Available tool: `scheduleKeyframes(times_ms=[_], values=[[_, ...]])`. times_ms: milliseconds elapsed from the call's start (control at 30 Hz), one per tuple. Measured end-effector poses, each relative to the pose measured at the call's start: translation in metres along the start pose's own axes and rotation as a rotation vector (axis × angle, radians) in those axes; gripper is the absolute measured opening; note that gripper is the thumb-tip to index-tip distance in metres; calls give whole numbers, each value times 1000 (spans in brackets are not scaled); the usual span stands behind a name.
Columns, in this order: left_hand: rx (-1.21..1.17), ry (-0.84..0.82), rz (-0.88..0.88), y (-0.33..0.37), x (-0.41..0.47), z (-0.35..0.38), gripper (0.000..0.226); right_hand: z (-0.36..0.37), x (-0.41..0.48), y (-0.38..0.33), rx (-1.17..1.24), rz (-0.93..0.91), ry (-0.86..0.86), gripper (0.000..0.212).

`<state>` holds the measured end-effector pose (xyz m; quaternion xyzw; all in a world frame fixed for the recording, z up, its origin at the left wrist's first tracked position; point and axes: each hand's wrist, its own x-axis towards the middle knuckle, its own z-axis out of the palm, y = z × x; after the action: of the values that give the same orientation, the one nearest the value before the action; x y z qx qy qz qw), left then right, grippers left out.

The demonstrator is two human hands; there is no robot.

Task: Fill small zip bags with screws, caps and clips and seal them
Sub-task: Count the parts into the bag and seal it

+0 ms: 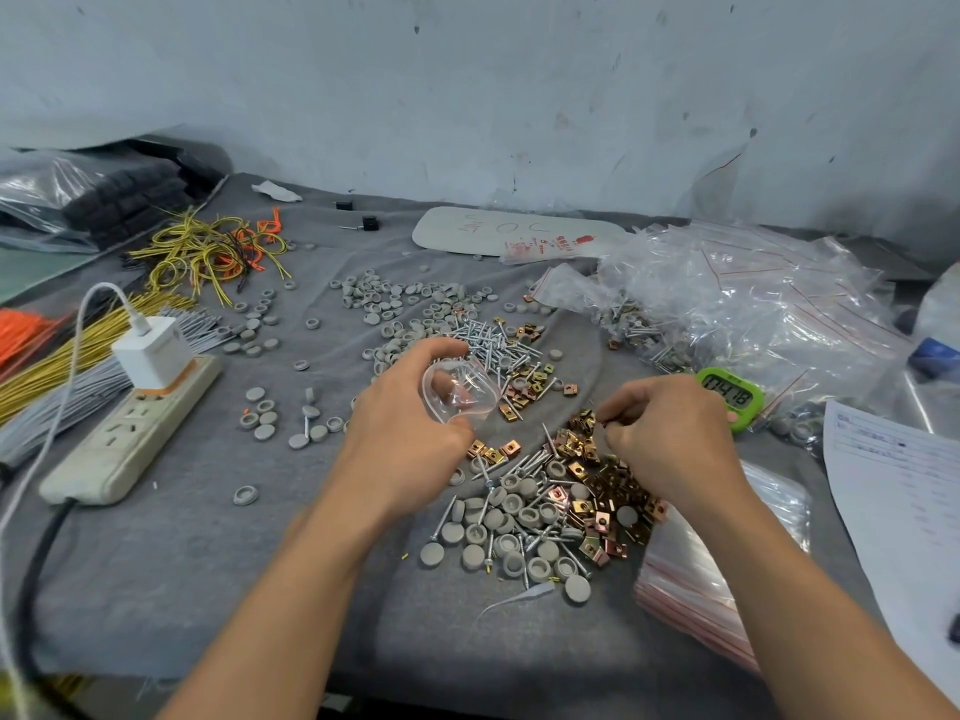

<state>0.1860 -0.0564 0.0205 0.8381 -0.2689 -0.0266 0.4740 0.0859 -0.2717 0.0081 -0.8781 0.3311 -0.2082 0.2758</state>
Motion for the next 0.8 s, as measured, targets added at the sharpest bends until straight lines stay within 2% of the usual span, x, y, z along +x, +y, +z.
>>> scheduleKeyframes(times_ms=[133,267,367,467,633,700,800], values=[[8,5,6,-1,0,0,66,-1,-2,-1,47,5,43,28],[33,-14,26,0,0,2,68,-10,-17,-17,428,-100,78,15],[70,-51,56,2,-1,5,70,-8,-30,-41,543,-232,66,13],[76,-95,86,2,0,9,80,2,-34,-65,548,-334,-52,20],[51,-117,113,3,1,11,93,19,-33,-86,269,-526,-215,28],[-6,-117,67,1,2,6,95,19,-31,-83,405,-465,-173,37],[-238,-115,10,-2,2,-2,83,19,-25,-68,569,-258,20,39]])
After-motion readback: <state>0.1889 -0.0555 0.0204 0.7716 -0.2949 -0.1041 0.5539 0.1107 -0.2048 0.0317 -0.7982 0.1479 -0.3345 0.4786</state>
